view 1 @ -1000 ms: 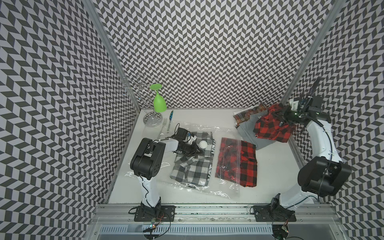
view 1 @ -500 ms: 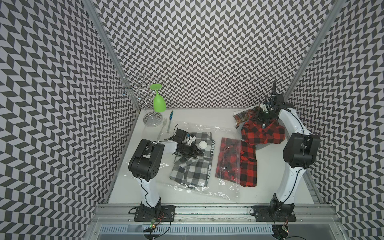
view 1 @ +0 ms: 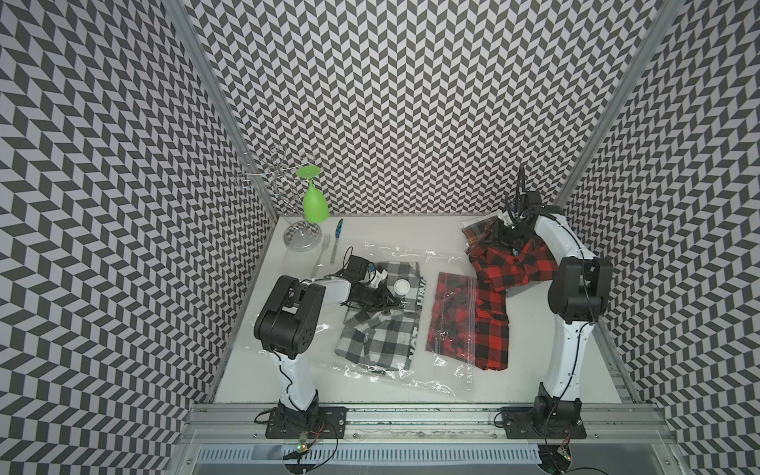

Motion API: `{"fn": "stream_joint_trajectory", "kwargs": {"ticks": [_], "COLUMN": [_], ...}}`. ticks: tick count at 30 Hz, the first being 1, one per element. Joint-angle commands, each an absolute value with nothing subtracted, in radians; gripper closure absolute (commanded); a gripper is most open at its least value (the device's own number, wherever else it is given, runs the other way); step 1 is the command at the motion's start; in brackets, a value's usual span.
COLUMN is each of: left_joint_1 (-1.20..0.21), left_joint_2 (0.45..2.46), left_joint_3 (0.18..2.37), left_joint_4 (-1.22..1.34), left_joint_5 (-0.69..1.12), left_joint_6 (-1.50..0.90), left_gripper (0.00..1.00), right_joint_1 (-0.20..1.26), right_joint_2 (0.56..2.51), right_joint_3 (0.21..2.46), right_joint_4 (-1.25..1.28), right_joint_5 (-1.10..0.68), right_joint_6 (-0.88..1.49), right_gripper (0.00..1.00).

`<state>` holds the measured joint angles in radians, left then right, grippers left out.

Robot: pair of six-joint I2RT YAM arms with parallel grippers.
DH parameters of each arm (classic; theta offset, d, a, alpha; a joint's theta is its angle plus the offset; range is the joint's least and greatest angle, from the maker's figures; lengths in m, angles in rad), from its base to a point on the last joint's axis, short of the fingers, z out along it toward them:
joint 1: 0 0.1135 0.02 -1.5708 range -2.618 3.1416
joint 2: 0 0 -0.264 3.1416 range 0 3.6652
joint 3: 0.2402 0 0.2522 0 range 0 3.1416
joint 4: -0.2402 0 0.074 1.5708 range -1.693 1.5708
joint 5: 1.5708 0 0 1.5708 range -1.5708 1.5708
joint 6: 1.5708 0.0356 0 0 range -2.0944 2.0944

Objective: Take the shirt out of the vacuum bag
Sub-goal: Place the shirt at the corner of the board.

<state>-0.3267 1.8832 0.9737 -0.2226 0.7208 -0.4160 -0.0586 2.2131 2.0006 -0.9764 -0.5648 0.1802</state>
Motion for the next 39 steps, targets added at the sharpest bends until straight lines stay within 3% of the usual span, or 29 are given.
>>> {"fn": "stream_joint_trajectory", "kwargs": {"ticks": [1,4,10,20,23,33,39], "left_joint_1": [-0.323,-0.323,-0.323,-0.324,-0.323,-0.322,-0.322], "left_joint_2": [1.952,1.954,1.963,1.986,1.995,2.016,2.035], "left_joint_3": [0.928,0.927,0.925,0.948,0.943,0.950,0.983], "left_joint_4": [-0.376,-0.373,-0.361,-0.372,-0.376,-0.409,-0.430], "left_joint_5": [0.581,0.582,0.592,0.607,0.610,0.614,0.610], "left_joint_6": [-0.399,-0.399,-0.400,-0.376,-0.363,-0.347,-0.345], "left_gripper": [0.74,0.74,0.73,0.73,0.73,0.73,0.73], "right_joint_1": [-0.081,-0.120,-0.257,-0.511,-0.527,-0.501,-0.477], "right_joint_2": [2.194,2.131,1.992,1.916,1.946,2.181,2.201], "right_joint_3": [2.043,2.041,2.002,1.796,1.786,1.862,1.777], "right_joint_4": [-0.965,-0.917,-0.868,-0.767,-0.692,-0.630,-0.584], "right_joint_5": [-0.672,-0.770,-0.868,-0.648,-0.607,-0.733,-0.761], "right_joint_6": [0.141,0.170,0.254,0.318,0.326,0.304,0.296], "right_gripper": [0.33,0.25,0.22,0.21,0.20,0.21,0.23]}}
